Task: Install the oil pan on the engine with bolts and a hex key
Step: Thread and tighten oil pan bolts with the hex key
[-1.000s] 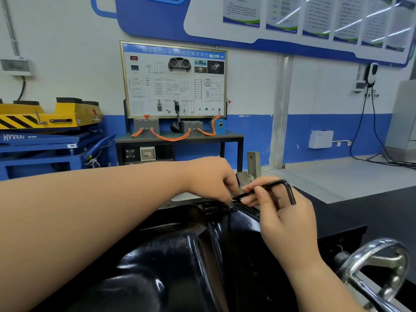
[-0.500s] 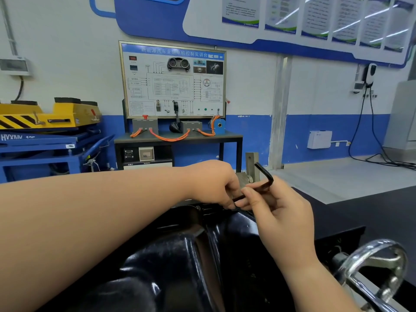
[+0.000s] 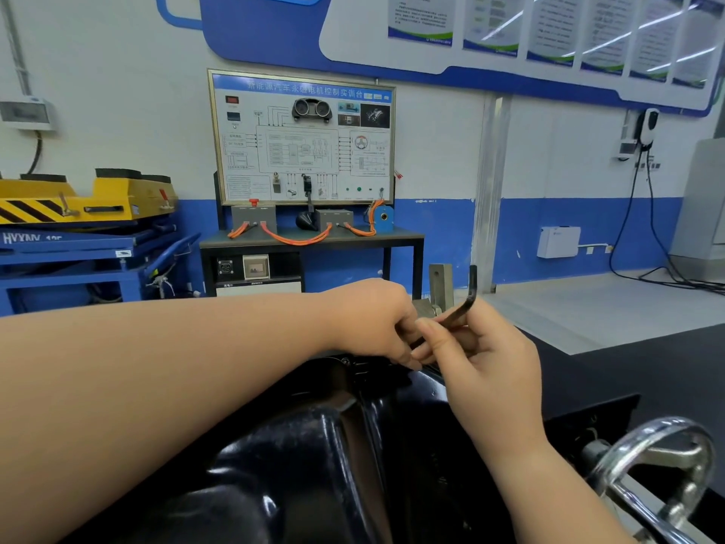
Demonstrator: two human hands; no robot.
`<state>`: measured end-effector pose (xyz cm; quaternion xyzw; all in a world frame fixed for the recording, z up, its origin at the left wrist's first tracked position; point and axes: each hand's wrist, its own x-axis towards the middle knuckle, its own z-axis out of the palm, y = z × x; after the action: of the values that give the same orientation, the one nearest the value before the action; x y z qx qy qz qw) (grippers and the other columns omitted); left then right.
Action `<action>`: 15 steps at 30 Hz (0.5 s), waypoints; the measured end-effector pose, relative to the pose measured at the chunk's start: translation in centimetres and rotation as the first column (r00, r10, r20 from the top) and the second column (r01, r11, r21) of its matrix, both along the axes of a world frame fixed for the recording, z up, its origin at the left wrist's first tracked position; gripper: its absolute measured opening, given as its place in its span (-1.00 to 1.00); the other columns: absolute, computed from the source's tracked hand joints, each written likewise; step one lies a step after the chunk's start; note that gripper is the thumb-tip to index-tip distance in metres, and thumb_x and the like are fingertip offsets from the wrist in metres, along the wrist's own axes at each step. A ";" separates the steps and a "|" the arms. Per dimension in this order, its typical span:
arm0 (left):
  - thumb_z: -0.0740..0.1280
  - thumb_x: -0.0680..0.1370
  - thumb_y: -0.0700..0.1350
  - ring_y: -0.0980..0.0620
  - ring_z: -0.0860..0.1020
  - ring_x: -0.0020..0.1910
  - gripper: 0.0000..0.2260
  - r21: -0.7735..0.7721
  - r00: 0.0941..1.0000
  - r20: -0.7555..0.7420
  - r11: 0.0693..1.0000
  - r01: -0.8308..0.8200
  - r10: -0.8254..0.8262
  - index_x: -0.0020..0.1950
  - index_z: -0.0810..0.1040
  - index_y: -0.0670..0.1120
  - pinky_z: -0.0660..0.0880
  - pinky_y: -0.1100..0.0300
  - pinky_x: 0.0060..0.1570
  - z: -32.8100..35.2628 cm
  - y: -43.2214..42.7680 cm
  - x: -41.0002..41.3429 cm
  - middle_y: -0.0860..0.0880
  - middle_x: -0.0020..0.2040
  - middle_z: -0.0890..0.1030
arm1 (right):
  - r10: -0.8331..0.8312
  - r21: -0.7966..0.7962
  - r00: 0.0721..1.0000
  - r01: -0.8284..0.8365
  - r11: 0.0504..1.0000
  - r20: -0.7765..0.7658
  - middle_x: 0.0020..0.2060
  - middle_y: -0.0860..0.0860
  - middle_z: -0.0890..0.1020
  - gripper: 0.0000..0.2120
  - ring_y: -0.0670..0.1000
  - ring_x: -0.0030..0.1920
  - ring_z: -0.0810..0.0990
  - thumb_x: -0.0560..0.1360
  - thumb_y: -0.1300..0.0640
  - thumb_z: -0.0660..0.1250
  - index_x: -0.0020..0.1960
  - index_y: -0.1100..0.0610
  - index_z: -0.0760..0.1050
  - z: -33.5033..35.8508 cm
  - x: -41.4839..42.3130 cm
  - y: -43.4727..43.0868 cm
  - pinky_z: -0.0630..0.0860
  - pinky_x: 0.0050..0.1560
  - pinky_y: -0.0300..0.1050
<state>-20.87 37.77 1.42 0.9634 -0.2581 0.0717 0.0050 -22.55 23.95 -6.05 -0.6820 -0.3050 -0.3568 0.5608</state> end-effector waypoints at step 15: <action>0.41 0.45 -0.03 0.16 0.35 -0.49 -0.76 -0.025 1.000 -0.015 1.000 -0.018 0.018 -0.36 0.45 -0.02 0.26 0.39 -0.44 0.0 0.0 0.3 0.08 -0.51 0.39 | 0.028 -0.068 0.996 -0.022 0.997 0.083 -0.23 -0.21 0.64 -0.70 -0.18 -0.21 0.64 0.47 0.21 0.24 -0.08 -0.22 0.50 0.3 -0.4 -0.3 0.49 -0.15 -0.43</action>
<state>-20.59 37.77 1.39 0.9661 -0.2485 0.0679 0.0184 -22.92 23.67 -5.73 -0.6808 -0.3485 -0.3677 0.5290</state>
